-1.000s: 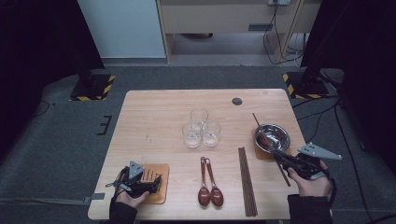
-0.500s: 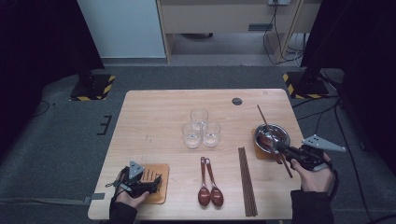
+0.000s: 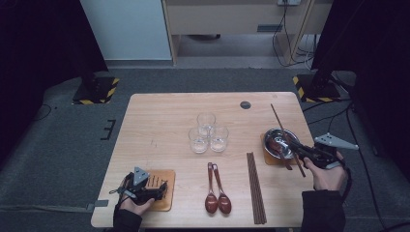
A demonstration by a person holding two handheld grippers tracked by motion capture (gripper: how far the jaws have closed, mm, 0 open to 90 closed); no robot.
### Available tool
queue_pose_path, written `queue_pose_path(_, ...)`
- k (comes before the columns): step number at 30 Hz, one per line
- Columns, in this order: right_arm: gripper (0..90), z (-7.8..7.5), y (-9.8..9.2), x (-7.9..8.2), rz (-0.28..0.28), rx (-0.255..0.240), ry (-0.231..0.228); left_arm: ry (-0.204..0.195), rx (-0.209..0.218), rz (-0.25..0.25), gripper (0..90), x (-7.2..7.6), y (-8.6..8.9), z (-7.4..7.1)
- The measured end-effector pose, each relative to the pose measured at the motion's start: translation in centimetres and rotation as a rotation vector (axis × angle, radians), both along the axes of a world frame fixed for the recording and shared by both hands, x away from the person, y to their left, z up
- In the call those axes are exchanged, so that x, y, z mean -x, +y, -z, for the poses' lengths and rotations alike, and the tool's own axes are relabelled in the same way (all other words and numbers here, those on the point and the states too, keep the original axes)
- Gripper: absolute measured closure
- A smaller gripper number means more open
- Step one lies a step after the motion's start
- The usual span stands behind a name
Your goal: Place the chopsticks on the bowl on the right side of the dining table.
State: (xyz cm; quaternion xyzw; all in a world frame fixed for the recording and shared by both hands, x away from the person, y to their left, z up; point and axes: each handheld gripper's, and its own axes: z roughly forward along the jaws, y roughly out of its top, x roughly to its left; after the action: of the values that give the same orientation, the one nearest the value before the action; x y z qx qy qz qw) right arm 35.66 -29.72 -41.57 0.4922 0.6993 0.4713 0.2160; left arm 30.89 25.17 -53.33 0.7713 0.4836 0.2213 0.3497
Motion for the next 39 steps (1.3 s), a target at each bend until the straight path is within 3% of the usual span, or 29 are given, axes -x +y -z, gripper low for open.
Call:
queue_pose_path(16,85.1,1.4,-1.8,-1.9,0.039,0.003,0.026,0.000,0.000,0.000,3.9,0.0,0.0,0.0)
queue_pose_path(39,85.1,3.6,-2.2,-4.4,0.057,0.019,0.085,0.000,0.000,0.000,3.9,0.0,0.0,0.0)
